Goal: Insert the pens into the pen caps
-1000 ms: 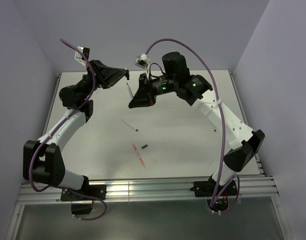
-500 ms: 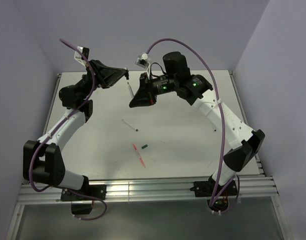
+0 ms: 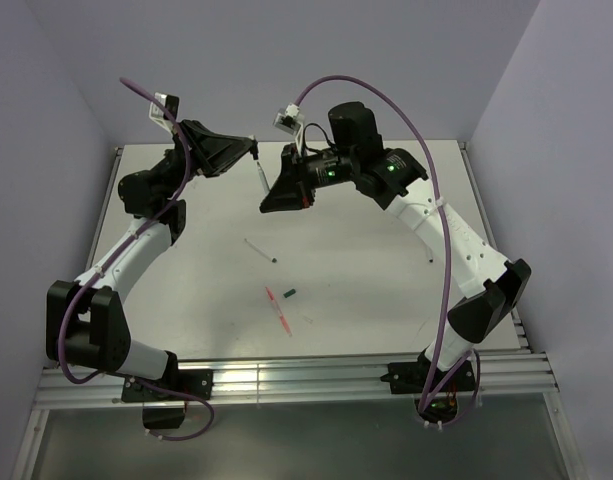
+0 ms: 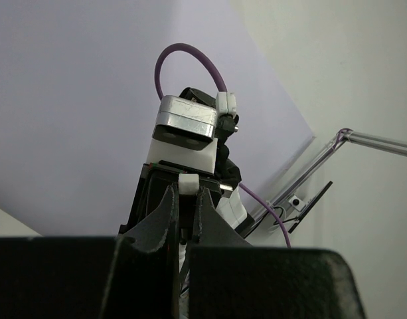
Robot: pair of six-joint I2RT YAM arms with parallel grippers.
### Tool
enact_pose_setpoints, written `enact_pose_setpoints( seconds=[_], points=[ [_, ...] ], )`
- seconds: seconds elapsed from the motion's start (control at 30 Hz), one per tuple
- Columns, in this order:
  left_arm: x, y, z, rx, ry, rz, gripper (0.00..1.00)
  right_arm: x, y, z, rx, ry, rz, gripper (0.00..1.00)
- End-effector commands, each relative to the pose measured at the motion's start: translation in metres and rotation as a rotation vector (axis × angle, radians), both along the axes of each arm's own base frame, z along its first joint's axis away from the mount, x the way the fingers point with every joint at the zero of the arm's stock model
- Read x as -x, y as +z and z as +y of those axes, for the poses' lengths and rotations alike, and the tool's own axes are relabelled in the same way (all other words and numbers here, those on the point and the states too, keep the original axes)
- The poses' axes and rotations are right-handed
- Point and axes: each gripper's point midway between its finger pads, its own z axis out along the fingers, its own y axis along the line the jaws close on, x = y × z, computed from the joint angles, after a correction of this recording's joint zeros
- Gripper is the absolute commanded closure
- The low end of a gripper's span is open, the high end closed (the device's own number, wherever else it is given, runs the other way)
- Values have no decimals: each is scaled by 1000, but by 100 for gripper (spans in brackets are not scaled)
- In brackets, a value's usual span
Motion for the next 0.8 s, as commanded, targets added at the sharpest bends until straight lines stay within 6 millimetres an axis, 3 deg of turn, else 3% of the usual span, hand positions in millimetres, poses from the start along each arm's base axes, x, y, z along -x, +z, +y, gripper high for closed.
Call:
enact_pose_setpoints(
  seconds=[0.0, 0.6, 0.77],
  points=[
    [95, 30, 18, 116, -8, -574, 100, 1, 26, -1, -62, 13, -64, 100],
    [100, 16, 9, 83, -16, -596, 100, -12, 39, -1, -90, -15, -50, 100],
    [100, 8, 6, 56, 1, -628, 100, -25, 59, 0, -134, -40, -70, 100]
  ],
)
